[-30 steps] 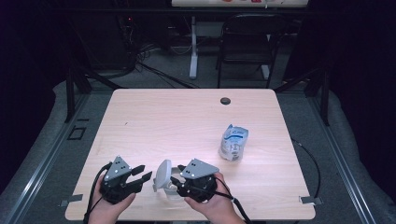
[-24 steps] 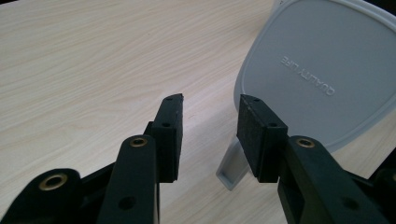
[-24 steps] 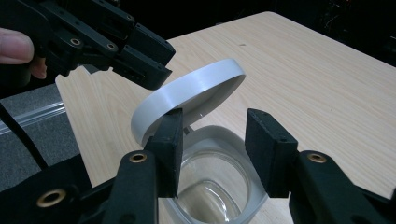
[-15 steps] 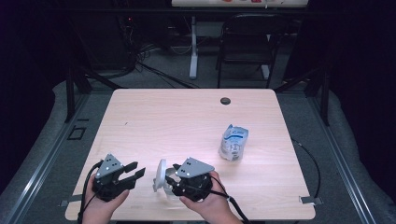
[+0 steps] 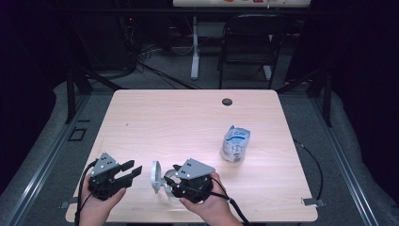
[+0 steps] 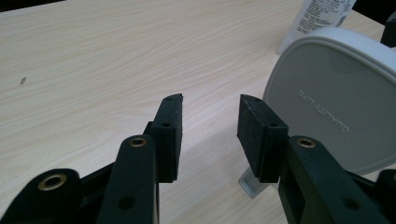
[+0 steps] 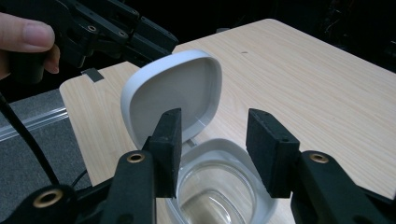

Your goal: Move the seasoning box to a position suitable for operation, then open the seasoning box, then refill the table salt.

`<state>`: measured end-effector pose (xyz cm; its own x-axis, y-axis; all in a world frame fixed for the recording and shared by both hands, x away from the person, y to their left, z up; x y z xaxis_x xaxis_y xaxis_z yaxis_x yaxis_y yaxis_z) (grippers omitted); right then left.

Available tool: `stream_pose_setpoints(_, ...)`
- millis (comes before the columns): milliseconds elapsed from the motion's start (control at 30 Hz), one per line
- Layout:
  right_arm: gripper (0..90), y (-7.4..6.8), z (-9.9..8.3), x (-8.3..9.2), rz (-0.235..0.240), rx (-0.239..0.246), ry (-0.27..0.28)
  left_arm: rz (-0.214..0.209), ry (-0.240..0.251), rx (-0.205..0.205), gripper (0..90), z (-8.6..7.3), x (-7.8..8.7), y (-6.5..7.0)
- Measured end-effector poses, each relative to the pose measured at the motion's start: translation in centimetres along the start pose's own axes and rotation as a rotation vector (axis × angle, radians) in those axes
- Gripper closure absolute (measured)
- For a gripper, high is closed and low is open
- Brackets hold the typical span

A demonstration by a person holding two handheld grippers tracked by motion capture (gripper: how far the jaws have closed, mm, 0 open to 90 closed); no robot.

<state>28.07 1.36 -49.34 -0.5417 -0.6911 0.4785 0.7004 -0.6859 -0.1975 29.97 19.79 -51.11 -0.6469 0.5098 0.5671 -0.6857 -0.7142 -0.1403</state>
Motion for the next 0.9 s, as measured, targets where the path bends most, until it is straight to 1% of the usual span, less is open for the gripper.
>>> stream_pose_setpoints(100,55.9,0.4,-0.1,0.5,-0.009,-0.011,0.008,-0.003,-0.004,-0.003,61.1,0.1,0.0,-0.1)
stream_pose_setpoints(167,55.5,0.9,-0.2,1.1,-0.015,-0.017,0.011,-0.001,0.001,-0.002,61.1,0.1,-0.1,-0.1)
stream_pose_setpoints(267,54.8,1.6,-0.3,1.9,-0.032,-0.022,0.015,0.001,0.004,0.006,60.7,0.2,-0.2,-0.2)
stream_pose_setpoints(367,54.4,2.4,-0.3,2.6,-0.044,-0.037,0.028,0.002,0.002,0.004,60.1,0.1,-0.3,-0.3)
stream_pose_setpoints(433,54.2,3.0,-0.4,3.0,-0.048,-0.047,0.03,0.002,-0.004,0.004,59.5,0.0,-0.4,-0.3)
stream_pose_setpoints(500,54.1,3.4,-0.5,3.2,-0.055,-0.054,0.032,0.0,-0.013,0.013,59.0,-0.3,-0.5,-0.4)
stream_pose_setpoints(533,53.9,3.8,-0.7,3.4,-0.062,-0.058,0.027,0.002,-0.012,0.013,59.0,-0.3,-0.5,-0.5)
stream_pose_setpoints(667,53.3,4.8,-1.1,4.0,-0.088,-0.057,0.021,0.006,-0.01,0.023,58.6,-0.4,-0.4,-0.8)
stream_pose_setpoints(700,53.2,5.1,-1.1,4.3,-0.094,-0.058,0.022,0.008,-0.007,0.029,58.5,-0.3,-0.5,-0.9)
stream_pose_setpoints(800,53.0,6.1,-1.3,5.1,-0.117,-0.06,0.027,0.009,-0.005,0.03,58.2,-0.3,-0.5,-1.0)
stream_pose_setpoints(900,52.8,7.2,-1.4,5.9,-0.139,-0.078,0.035,0.01,-0.005,0.033,58.0,-0.4,-0.5,-1.1)
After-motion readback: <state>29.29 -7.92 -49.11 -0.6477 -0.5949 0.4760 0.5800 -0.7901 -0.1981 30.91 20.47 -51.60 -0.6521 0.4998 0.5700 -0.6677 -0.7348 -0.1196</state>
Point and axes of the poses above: each handheld gripper's, and its own axes: x roughly backward along the jaws, z roughly out of its top, y roughly to its right, the point moved 7 cm from there along -x, roughly forward along the jaws, and after that the axes turned 15 degrees about -x, right-handed, at the moved point
